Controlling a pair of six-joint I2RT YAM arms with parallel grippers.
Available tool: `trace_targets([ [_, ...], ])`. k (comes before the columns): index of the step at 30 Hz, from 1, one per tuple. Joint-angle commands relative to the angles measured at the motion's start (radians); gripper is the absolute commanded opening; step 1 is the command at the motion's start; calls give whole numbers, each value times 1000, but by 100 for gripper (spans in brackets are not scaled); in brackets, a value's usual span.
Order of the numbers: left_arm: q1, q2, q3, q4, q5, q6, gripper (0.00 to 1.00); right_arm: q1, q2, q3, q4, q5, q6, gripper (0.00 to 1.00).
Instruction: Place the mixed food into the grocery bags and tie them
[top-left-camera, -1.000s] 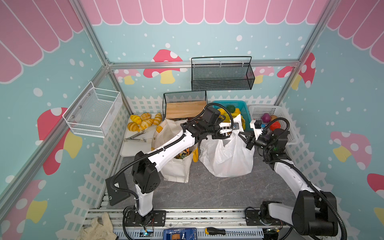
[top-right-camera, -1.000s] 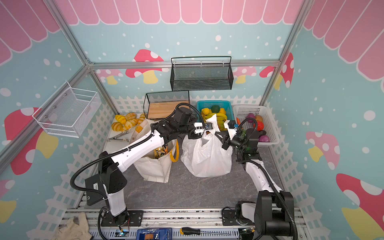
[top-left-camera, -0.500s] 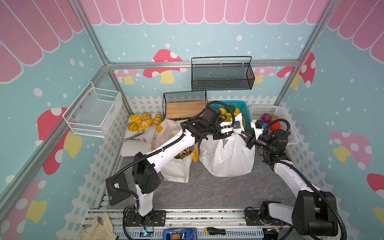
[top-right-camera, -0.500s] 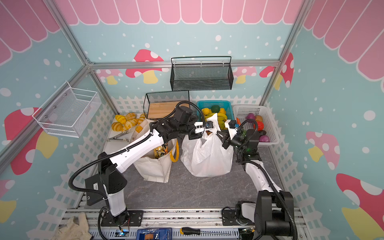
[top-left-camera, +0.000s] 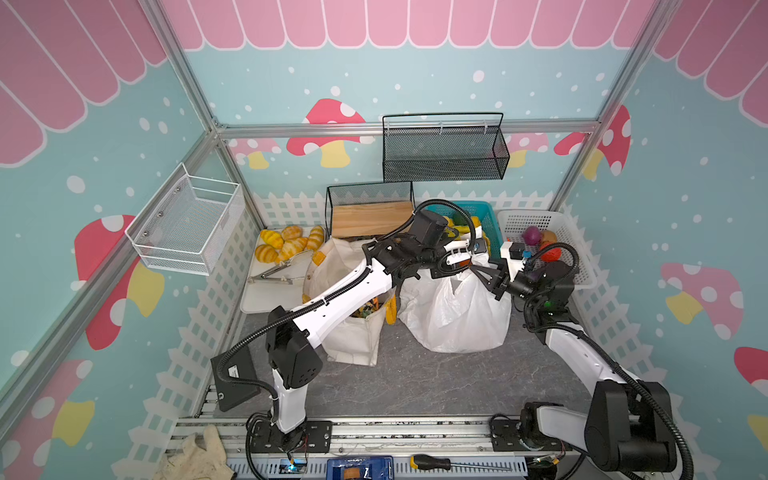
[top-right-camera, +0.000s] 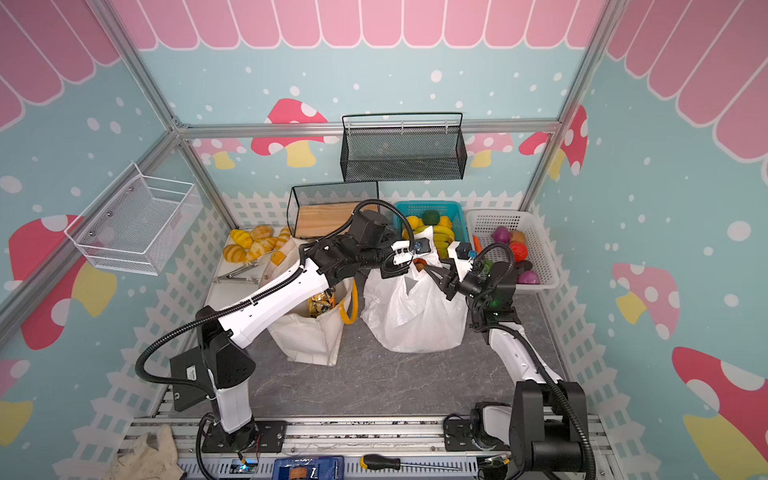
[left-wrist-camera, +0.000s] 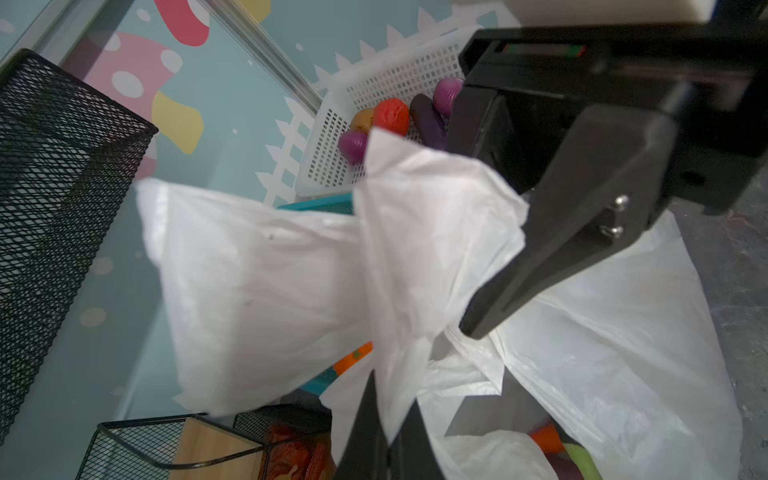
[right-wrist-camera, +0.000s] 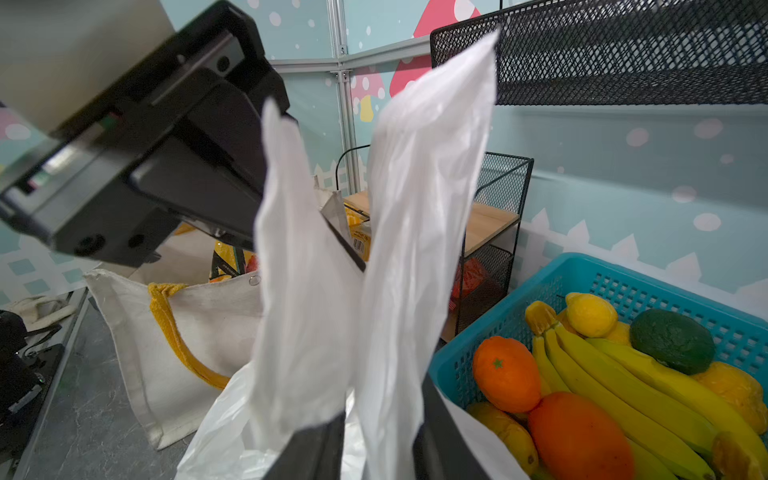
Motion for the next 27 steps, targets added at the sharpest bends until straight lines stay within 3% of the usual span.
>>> trace_targets([
  [1,-9,24,30,-13,-11,5,0,11,-6,-14,74,-23,28,36],
  [8,-19,39,31,-14,-18,20,0,19,-11,-20,114,-8,61,42],
  [13,-19,39,23,-14,-17,28,0,19,-11,-19,135,19,89,41],
  [16,-19,38,17,-14,-23,39,0,19,-9,-19,139,35,101,34],
  [20,-19,32,14,-13,-39,43,0,19,-10,-21,122,61,97,10],
  [23,-13,13,6,-13,-40,37,0,17,-15,-23,84,72,66,0],
  [25,2,-11,-1,-23,-15,19,7,15,-25,-27,52,77,33,0],
  [27,24,-36,2,-68,66,-1,21,13,-37,-28,23,68,-1,0],
])
